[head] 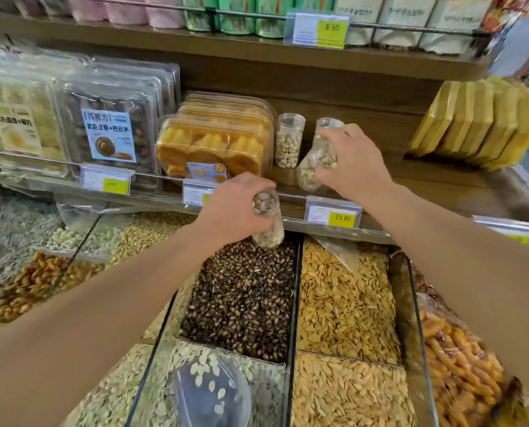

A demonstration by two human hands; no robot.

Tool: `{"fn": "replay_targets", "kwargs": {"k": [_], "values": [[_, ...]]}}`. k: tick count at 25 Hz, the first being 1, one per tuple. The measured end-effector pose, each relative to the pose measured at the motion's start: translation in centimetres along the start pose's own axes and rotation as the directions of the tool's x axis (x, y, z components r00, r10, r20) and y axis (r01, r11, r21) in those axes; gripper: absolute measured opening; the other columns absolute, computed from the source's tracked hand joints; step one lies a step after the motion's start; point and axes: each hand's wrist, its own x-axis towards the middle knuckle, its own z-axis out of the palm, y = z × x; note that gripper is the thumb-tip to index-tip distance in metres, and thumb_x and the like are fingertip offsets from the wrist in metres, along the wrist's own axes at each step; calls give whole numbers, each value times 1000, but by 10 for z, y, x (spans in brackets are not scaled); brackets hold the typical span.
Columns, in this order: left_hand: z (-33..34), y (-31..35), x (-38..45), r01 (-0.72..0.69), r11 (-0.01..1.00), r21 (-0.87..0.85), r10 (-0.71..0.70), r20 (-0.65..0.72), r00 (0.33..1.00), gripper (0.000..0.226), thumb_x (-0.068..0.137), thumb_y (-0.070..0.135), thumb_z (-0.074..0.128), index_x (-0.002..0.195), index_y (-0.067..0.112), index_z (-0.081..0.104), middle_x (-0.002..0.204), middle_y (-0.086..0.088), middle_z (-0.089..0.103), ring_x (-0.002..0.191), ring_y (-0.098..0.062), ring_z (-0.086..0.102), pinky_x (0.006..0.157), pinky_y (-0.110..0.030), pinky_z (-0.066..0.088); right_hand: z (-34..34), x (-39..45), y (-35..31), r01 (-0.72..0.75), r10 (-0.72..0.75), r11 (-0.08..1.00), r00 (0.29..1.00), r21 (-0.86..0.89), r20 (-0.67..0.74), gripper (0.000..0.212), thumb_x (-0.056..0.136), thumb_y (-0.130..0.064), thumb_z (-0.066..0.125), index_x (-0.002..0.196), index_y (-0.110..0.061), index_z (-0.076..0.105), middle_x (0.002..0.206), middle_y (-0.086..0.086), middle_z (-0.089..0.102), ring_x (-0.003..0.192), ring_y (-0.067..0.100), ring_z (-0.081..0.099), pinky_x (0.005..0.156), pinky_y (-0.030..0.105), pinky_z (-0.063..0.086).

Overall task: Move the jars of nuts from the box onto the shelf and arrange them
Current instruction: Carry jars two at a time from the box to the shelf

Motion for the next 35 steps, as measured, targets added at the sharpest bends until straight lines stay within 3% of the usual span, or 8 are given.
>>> {"fn": "replay_targets", "kwargs": {"k": [6,11,15,19,24,26,30,35], "values": [[-5,-19,15,36,999,-27,-35,34,999,65,67,34,78,129,27,58,126,3,57,115,-13,53,91,-23,40,50,63,-15,25,-30,999,991,36,131,67,79,-29,70,141,-23,45,136,13,45,121,30,48,95,36,40],[-7,-19,19,34,998,-46,-32,42,999,64,68,36,77,129,27,57,127,3,57,115,-15,53,96,-34,45,60,85,-14,-18,3,995,988,96,155,71,82,-28,69,145,-23,38,144,10,40,127,28,45,97,37,40],[-7,-14,19,13,1000,-23,-12,21,1000,61,68,34,76,127,25,60,123,3,60,111,-13,55,94,-34,47,48,63,2,-18,-4,991,987,135,164,77,79,-31,71,147,-21,35,149,7,35,132,25,41,98,31,36],[-14,10,28,-30,999,16,29,25,999,59,68,36,73,126,28,60,116,7,61,106,-12,56,89,-27,43,31,26,33,-19,12,999,983,38,185,76,81,-38,69,147,-21,36,150,5,35,132,28,40,101,37,39],[-24,61,71,-144,989,35,145,-33,989,60,72,38,70,129,29,57,125,10,58,116,-9,51,97,-26,39,7,-4,66,-124,136,990,969,-68,205,70,84,-39,62,146,-27,33,150,0,30,134,27,34,102,41,42],[-16,73,95,-157,985,66,160,-45,986,58,73,38,70,128,27,57,122,10,57,111,-8,50,91,-24,38,-2,-13,77,-165,186,980,960,-114,209,73,85,-39,62,149,-27,29,153,-1,26,138,27,29,105,41,38],[14,82,131,-156,968,199,156,12,988,61,70,43,65,128,29,54,124,-1,56,111,-21,54,88,-42,50,-4,-24,90,-125,153,982,967,-141,206,75,86,-38,63,150,-23,28,153,4,29,140,30,26,108,42,34],[46,76,159,-151,924,352,130,83,988,61,73,42,66,130,29,52,127,-4,56,113,-26,55,85,-43,48,9,-19,91,-108,139,985,959,-138,246,76,84,-37,61,150,-21,27,150,4,30,139,31,24,107,43,37]]}}
